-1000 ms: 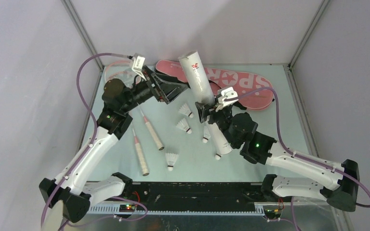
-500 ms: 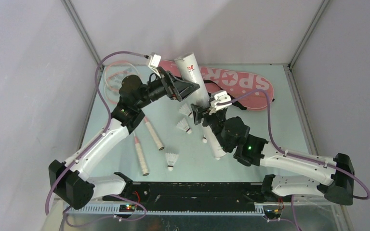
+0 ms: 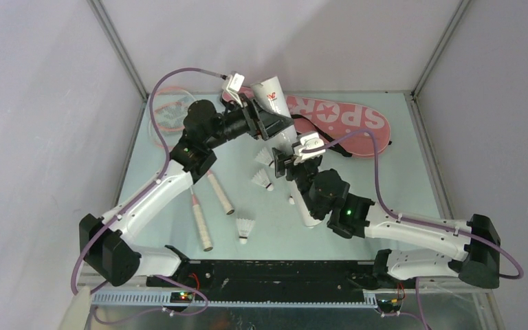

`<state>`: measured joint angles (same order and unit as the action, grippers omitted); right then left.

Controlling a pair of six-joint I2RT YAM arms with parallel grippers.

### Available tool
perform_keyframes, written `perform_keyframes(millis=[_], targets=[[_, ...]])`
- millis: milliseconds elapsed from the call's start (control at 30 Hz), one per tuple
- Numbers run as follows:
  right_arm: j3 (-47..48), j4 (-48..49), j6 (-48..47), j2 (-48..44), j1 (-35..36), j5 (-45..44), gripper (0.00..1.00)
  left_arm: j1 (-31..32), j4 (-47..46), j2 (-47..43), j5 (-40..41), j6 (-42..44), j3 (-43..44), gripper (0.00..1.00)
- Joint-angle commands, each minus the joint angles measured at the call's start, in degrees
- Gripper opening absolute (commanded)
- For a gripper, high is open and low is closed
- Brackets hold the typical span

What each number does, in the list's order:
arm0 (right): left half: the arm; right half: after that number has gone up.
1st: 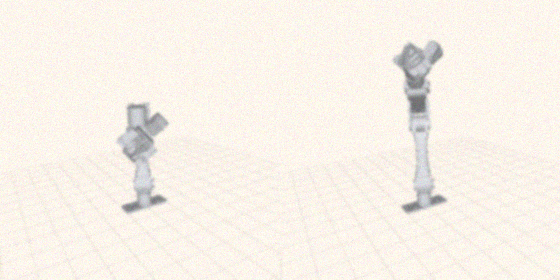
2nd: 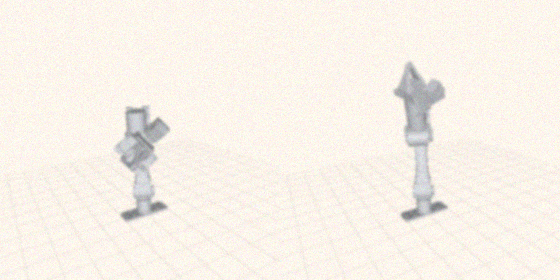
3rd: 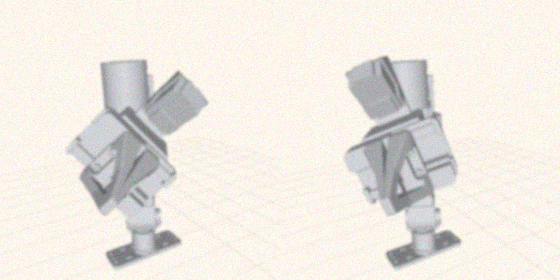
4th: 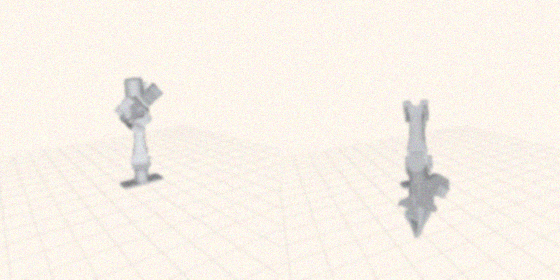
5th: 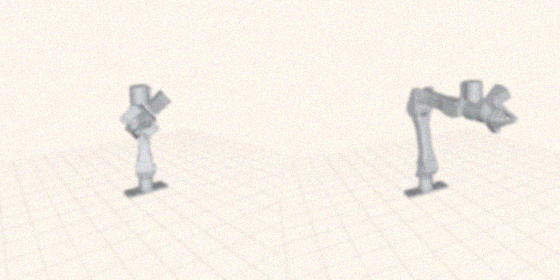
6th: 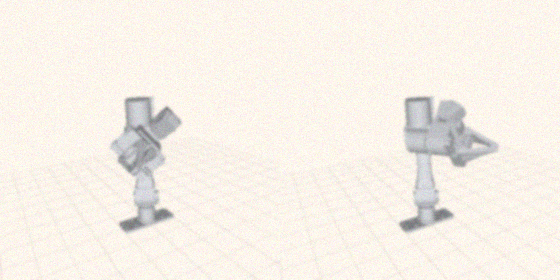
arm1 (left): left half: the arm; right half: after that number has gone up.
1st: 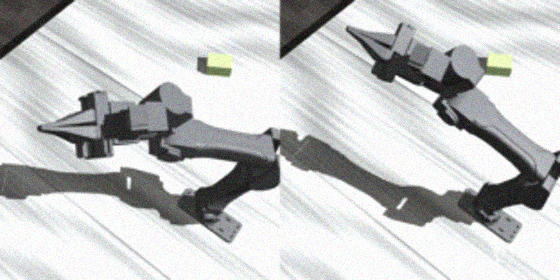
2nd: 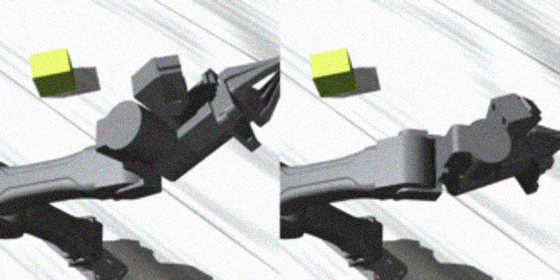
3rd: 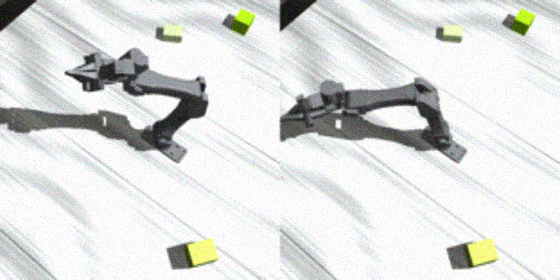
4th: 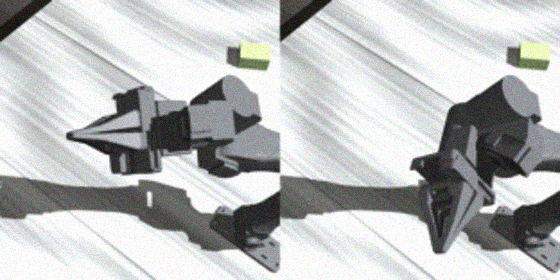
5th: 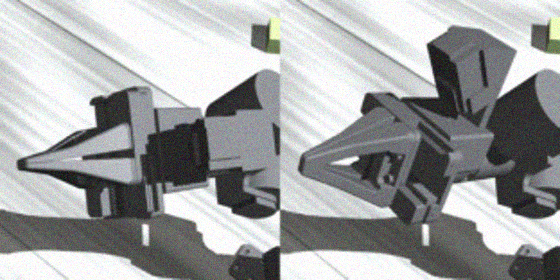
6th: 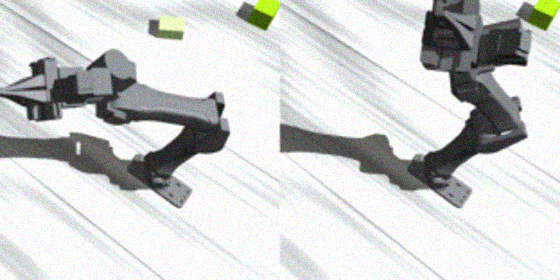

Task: Pack up the badminton gear
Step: Open the lid of the shuttle tube.

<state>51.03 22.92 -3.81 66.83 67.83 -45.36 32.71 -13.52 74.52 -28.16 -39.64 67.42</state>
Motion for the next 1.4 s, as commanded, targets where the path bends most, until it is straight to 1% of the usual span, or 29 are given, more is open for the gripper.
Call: perform_keyframes(millis=[0,33,67,167,200,233,267,300,333,367,400,433,467,500,533,567,633,700,767,800,833,867,900,933,967,1000,1067,1200,1367], targets=[[0.83,5.91,-1.07,-1.04,1.19,-2.36,0.59,0.07,3.45,1.09,2.09,3.15,3.48,0.64],[0.83,4.97,-0.42,-1.37,1.17,-2.41,0.61,0.07,3.90,0.85,2.08,3.60,3.50,0.61],[0.83,4.12,0.07,-2.28,1.12,-1.95,0.67,0.07,3.97,0.69,1.91,4.68,3.22,0.59],[0.83,-3.13,3.65,-5.30,1.07,1.74,0.77,-0.04,4.60,0.02,0.83,8.71,2.70,0.57],[0.83,-5.07,5.40,-7.22,0.90,4.95,0.81,-0.24,4.75,-0.03,0.26,11.63,2.41,0.56],[0.83,-9.71,6.32,-9.45,0.33,7.14,0.84,-0.43,4.78,-0.02,-1.75,14.38,2.14,0.53],[0.83,-14.45,8.04,-11.48,-0.09,11.95,0.90,-1.11,4.58,0.17,-2.97,15.67,1.94,0.52],[0.83,-16.71,9.09,-13.46,-1.13,14.42,0.92,-1.57,3.99,0.73,-6.36,17.47,1.93,0.50],[0.83,-20.86,11.00,-14.61,-2.53,19.61,0.95,-2.82,3.52,1.16,-8.61,18.05,2.17,0.49],[0.83,-23.34,11.85,-17.08,-3.37,22.25,0.96,-4.43,2.12,2.32,-14.06,18.33,2.36,0.47],[0.83,-27.46,13.05,-18.27,-5.22,27.85,0.97,-5.25,0.70,3.05,-17.16,18.09,2.61,0.47],[0.83,-29.36,13.35,-20.63,-6.12,30.63,0.98,-6.75,-3.07,4.51,-24.04,17.07,2.66,0.47],[0.83,-32.33,13.36,-21.76,-8.02,35.53,0.98,-7.29,-7.02,5.99,-27.60,16.49,2.90,0.47],[0.83,-33.86,13.16,-24.01,-8.88,37.81,0.98,-8.05,-9.10,6.74,-34.80,15.26,3.07,0.47],[0.83,-36.51,12.70,-25.03,-10.56,41.10,0.99,-8.21,-12.48,7.80,-37.82,14.71,3.55,0.47],[0.83,-37.62,12.21,-26.96,-11.42,43.60,0.99,-8.21,-13.98,8.12,-43.55,14.05,3.87,0.47],[0.83,-40.71,10.90,-29.47,-13.52,47.18,1.00,-8.05,-18.49,8.17,-49.04,13.58,3.13,0.46],[0.83,-43.06,9.25,-31.44,-15.31,49.74,0.99,-8.08,-22.00,7.14,-50.59,14.23,1.41,0.45],[0.83,-44.53,7.77,-33.10,-16.62,51.78,0.99,-8.14,-22.14,6.06,-50.61,16.27,0.53,0.45],[0.83,-45.06,6.67,-33.53,-17.24,52.70,0.99,-8.16,-19.59,5.54,-49.52,17.27,0.48,0.45],[0.83,-45.33,5.32,-34.31,-17.53,54.95,0.99,-8.18,-16.61,5.19,-48.21,21.41,0.80,0.44],[0.83,-45.48,4.87,-34.66,-17.90,55.83,0.99,-8.14,-5.99,4.49,-43.91,25.43,1.32,0.44],[0.83,-45.49,4.23,-35.25,-17.95,57.08,0.99,-7.54,1.52,4.10,-40.57,36.48,3.84,0.44],[0.83,-45.50,4.11,-35.80,-18.05,57.50,0.99,-6.50,18.47,3.62,-29.74,43.38,5.57,0.43],[0.83,-45.31,4.02,-36.02,-18.14,57.72,0.99,-3.22,25.36,3.53,-23.95,54.46,9.03,0.42],[0.83,-45.10,4.01,-36.34,-18.20,57.60,0.99,-1.48,35.35,3.55,-15.05,62.35,10.36,0.38],[1.20,-44.77,3.99,-36.52,-18.39,57.22,0.99,1.90,42.43,3.03,-11.18,69.44,11.51,0.37],[3.74,-46.77,1.39,-35.86,-18.53,59.93,0.99,3.83,45.04,0.16,-11.84,75.98,8.52,0.40],[7.48,-51.49,-1.98,-34.81,-18.53,68.52,0.97,8.42,48.07,-3.35,-6.54,83.71,4.72,0.40]])
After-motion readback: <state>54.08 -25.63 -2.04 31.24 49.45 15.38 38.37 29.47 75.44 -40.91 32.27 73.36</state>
